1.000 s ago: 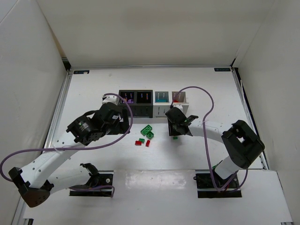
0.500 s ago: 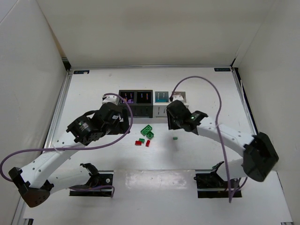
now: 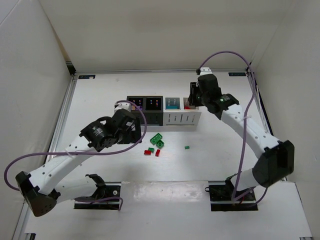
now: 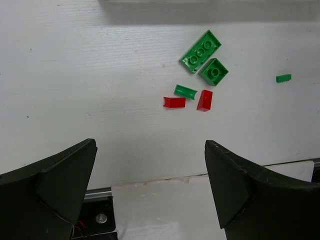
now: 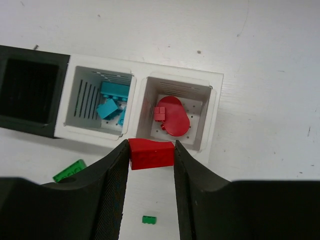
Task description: Sort the legos into containers by color
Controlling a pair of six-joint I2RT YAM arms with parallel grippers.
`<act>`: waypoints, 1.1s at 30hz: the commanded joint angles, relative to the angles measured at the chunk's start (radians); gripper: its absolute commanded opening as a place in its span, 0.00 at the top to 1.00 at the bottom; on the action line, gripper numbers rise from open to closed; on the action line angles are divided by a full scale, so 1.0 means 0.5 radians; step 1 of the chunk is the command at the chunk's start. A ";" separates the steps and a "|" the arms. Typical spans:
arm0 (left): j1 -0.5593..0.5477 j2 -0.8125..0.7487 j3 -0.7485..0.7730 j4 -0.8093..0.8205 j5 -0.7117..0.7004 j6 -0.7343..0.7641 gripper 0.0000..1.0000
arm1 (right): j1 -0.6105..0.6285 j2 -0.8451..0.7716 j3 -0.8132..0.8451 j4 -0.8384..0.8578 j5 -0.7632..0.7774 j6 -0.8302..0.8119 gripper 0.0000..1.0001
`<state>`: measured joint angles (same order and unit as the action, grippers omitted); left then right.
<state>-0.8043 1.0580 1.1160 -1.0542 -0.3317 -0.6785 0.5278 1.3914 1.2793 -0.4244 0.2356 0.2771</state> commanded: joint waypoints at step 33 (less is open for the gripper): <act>0.047 0.722 -0.707 1.283 0.804 0.737 0.16 | 0.083 -0.672 -0.392 -0.305 0.158 0.142 0.27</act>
<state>-0.7959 1.4174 0.7620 -0.5499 -0.0338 -0.4278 0.5766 1.0851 1.0904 -0.5571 0.3294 0.3195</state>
